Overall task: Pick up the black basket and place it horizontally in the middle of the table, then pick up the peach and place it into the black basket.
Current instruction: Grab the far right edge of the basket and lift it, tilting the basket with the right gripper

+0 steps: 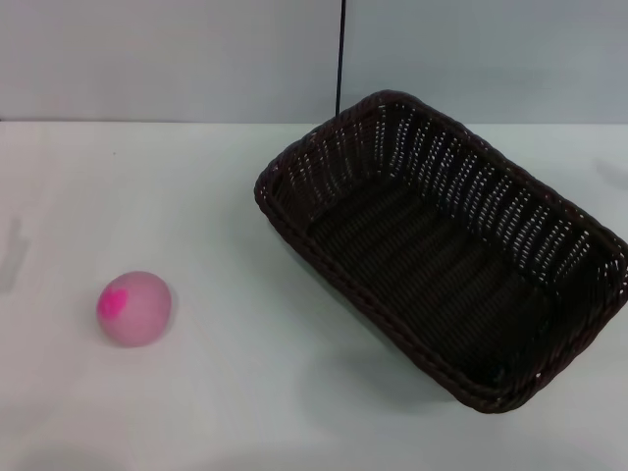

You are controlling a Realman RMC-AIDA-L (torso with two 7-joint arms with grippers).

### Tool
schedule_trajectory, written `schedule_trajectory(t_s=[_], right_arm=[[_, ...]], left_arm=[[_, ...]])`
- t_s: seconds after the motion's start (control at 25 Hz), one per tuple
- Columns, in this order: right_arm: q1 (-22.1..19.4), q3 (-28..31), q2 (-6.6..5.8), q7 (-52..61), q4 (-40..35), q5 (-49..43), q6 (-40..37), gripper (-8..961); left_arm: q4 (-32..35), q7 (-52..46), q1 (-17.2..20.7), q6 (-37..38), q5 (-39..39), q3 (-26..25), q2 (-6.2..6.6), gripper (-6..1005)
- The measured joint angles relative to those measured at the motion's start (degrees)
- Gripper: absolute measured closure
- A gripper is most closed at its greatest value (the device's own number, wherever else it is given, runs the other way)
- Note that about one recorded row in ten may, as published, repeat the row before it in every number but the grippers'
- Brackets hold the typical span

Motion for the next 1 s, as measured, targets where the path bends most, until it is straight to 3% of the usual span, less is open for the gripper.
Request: schedule_trajectory(t_s=[0.04, 0.08, 0.12, 0.2, 0.32, 0.56, 0.64, 0.88, 1.0], right_arm=[[2.42, -0.37, -0.90, 2.08, -0.52, -4.85, -2.14, 220], [7.42, -0.86, -2.44, 3.97, 0.40, -13.01, -6.41, 220], [7.42, -0.86, -2.44, 3.97, 0.40, -13.01, -6.41, 220], [11.67, -2.18, -3.46, 4.37, 3.13, -19.65, -9.37, 220], [14.59, -7.37, -3.57, 5.01, 6.77, -22.86, -9.44, 220], [16.19, -19.04, -1.15, 6.33, 13.54, -23.20, -0.78, 237], [16.25, -20.01, -0.85, 6.32, 14.40, -23.15, 0.40, 246], [16.15, -26.07, 2.04, 4.98, 18.44, -22.96, 9.09, 271], [16.30, -26.94, 2.70, 4.33, 19.99, -22.98, 11.00, 284]], left_arm=[[0.00, 0.00, 0.10, 0.00, 0.00, 0.03, -0.03, 160], [0.00, 0.00, 0.10, 0.00, 0.00, 0.03, -0.03, 160], [-0.01, -0.01, 0.31, -0.03, 0.01, 0.11, -0.07, 160], [0.00, -0.08, 0.73, -0.08, 0.17, 0.27, -0.08, 161], [-0.01, -0.16, 1.16, -0.16, 0.22, 0.31, -0.13, 161], [-0.19, -0.19, 1.83, -0.23, 0.24, 0.31, -0.17, 161], [-0.11, -0.25, 1.91, -0.23, 0.27, 0.31, -0.17, 161], [-0.24, -0.34, 2.04, -0.15, 0.35, 0.31, -0.17, 161], [-0.42, -0.28, 2.04, -0.20, 0.36, 0.31, -0.16, 161]])
